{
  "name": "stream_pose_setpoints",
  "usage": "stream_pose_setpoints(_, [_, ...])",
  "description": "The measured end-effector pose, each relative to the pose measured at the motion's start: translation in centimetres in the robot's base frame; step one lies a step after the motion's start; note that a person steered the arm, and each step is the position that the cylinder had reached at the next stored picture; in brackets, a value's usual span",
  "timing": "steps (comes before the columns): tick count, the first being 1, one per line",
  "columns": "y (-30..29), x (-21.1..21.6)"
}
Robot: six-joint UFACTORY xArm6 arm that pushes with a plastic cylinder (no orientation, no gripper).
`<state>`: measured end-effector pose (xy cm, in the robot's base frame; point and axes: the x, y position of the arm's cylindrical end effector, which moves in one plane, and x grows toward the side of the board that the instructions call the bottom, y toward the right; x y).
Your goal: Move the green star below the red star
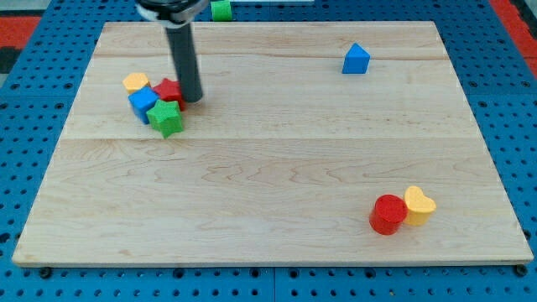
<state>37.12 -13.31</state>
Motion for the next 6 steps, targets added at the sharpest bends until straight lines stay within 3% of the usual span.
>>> stream_pose_setpoints(1, [0.8, 2.7])
stream_pose_setpoints(2, [8.3, 5.1])
stream_pose_setpoints(3, [10.7, 6.9])
stream_pose_setpoints(6, [5.6, 5.8])
